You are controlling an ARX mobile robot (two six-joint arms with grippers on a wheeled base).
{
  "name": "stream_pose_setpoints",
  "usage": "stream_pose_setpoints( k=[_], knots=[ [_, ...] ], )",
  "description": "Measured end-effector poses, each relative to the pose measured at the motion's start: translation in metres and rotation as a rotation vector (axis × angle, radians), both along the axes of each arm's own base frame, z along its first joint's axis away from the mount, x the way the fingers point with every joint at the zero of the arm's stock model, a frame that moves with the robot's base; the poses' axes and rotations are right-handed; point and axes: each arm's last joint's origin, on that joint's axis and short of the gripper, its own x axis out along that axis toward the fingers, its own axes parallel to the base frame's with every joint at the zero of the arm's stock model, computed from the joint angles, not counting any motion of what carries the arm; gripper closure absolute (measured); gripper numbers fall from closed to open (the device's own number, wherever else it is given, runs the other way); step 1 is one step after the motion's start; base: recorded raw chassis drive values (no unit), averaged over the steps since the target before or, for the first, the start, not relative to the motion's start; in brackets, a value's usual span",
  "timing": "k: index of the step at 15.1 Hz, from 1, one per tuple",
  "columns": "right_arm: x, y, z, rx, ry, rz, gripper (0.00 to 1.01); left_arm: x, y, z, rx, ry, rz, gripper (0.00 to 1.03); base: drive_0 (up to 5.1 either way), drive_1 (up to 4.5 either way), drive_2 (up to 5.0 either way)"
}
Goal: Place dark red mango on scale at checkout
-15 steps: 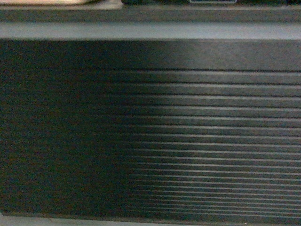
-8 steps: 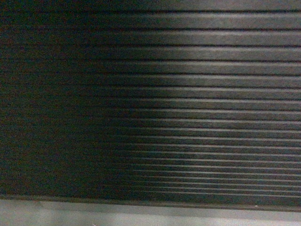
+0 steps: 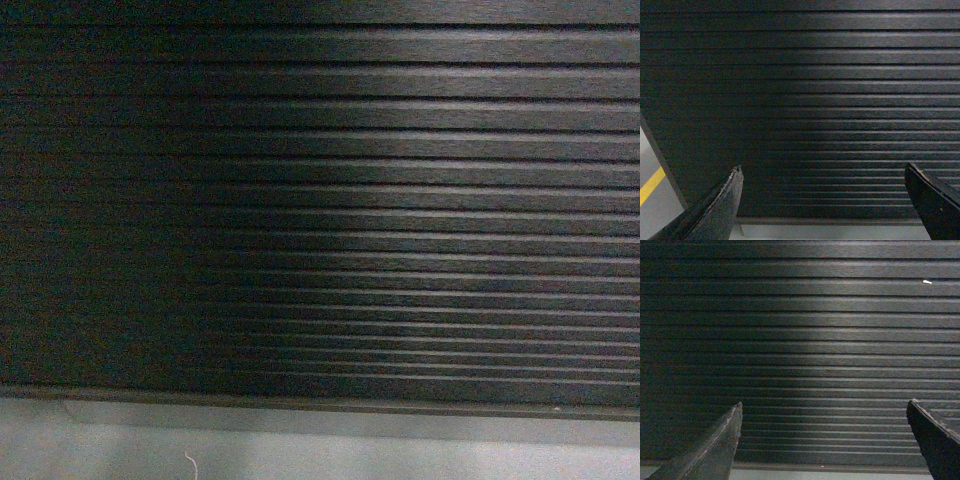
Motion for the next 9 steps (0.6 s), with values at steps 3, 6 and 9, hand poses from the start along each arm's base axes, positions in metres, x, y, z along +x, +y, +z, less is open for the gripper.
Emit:
stream_pose_setpoints(
  k=[3, 6, 9],
  knots=[
    [0.0000, 0.0000, 0.0000, 0.000, 0.000, 0.000, 0.03, 0.0000, 0.0000, 0.0000, 0.000, 0.000, 0.000, 0.05, 0.0, 0.00, 0.0],
    [0.0000, 0.0000, 0.0000, 0.000, 0.000, 0.000, 0.03, 0.0000, 0.0000, 0.0000, 0.000, 0.000, 0.000, 0.05, 0.0, 0.00, 0.0],
    [0.0000, 0.0000, 0.0000, 0.000, 0.000, 0.000, 0.03, 0.0000, 0.0000, 0.0000, 0.000, 0.000, 0.000, 0.05, 0.0, 0.00, 0.0]
  ],
)
